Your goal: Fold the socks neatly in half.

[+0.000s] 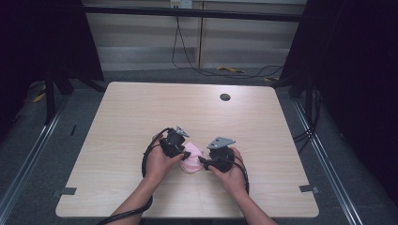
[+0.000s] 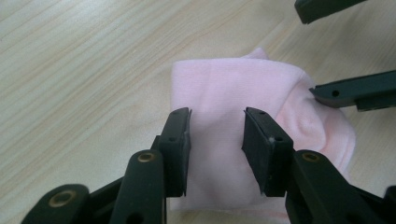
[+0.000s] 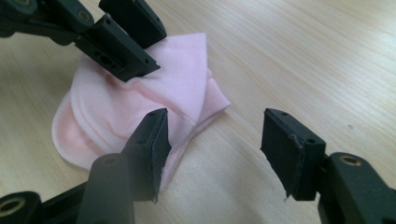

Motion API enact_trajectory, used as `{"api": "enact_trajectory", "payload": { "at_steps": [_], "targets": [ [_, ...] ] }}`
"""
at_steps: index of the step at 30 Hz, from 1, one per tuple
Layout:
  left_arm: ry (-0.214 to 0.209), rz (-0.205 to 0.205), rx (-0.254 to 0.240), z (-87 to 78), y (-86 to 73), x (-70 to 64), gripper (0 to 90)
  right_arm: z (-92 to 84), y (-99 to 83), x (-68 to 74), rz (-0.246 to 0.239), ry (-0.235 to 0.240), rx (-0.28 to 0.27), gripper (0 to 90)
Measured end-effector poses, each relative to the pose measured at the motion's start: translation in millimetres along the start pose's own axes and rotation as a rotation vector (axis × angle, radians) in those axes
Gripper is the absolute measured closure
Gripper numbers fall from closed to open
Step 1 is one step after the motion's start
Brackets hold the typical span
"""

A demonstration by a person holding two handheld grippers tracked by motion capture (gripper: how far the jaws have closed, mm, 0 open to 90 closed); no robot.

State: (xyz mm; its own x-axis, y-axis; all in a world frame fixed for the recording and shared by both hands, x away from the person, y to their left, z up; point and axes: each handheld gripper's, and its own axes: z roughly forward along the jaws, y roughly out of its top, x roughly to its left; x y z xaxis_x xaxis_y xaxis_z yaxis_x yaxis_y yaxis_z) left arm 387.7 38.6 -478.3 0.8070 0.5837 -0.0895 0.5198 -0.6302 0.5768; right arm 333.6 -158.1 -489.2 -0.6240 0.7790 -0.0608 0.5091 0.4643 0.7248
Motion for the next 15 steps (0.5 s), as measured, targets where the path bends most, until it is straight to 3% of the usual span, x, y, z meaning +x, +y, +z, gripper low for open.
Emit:
{"api": "enact_trajectory", "payload": {
  "at_steps": [3, 5, 10, 15],
  "targets": [
    [0.000, 0.005, 0.000, -0.5, 0.0, -1.7, 61.3, -2.8, 3.8, -0.2, 0.034, 0.004, -0.043, 38.6],
    [-0.001, -0.004, -0.002, -0.1, -0.7, -1.8, 61.3, -1.6, 6.4, 2.2, 0.050, 0.030, -0.052, 38.0],
    [0.016, -0.012, -0.010, 2.4, -1.6, -3.8, 62.7, 7.8, 2.1, 16.1, -0.012, 0.033, 0.002, 39.9],
    [0.041, -0.001, -0.008, 3.3, -1.6, -5.2, 64.7, 0.1, -7.9, 18.9, -0.004, 0.053, 0.007, 42.3]
  ]
}}
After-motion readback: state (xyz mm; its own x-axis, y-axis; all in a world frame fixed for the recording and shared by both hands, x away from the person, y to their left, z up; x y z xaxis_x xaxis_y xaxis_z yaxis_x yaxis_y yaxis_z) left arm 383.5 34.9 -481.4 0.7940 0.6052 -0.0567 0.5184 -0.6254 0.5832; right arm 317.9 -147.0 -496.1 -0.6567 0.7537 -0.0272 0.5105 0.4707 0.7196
